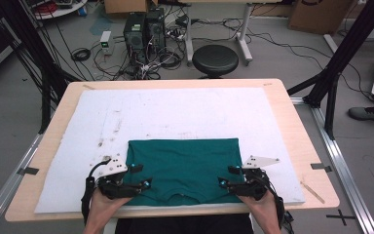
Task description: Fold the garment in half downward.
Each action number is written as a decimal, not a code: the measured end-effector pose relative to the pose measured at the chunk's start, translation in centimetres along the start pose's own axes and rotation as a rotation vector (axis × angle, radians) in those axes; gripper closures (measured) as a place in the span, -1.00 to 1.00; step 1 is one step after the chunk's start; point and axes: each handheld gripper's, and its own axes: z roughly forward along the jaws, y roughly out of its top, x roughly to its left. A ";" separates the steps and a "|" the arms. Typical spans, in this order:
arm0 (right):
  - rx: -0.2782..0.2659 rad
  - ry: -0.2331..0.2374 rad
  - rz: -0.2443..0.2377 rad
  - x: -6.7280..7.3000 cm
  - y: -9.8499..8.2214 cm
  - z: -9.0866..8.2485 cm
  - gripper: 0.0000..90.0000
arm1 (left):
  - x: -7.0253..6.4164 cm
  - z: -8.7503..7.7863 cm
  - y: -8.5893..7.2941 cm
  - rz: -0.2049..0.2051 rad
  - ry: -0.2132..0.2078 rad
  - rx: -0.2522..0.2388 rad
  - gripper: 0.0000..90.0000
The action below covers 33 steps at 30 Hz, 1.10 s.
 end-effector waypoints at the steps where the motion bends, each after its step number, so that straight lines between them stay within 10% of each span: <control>1: -0.017 -0.012 0.012 -0.3 0.1 -0.2 -0.23 | 0.4 -0.2 0.4 -0.006 0.013 -0.013 -0.26; 17: -0.078 -0.186 0.139 -5.9 3.4 -0.2 -0.30 | 6.8 -0.5 3.2 -0.116 0.201 -0.039 -0.33; 26: 0.040 -0.244 0.205 -9.7 5.8 2.5 -0.25 | 11.2 2.9 3.0 -0.228 0.287 0.116 -0.21; 33: 0.118 -0.233 0.214 -10.6 5.8 4.4 -0.14 | 12.1 4.2 2.1 -0.245 0.249 0.157 -0.09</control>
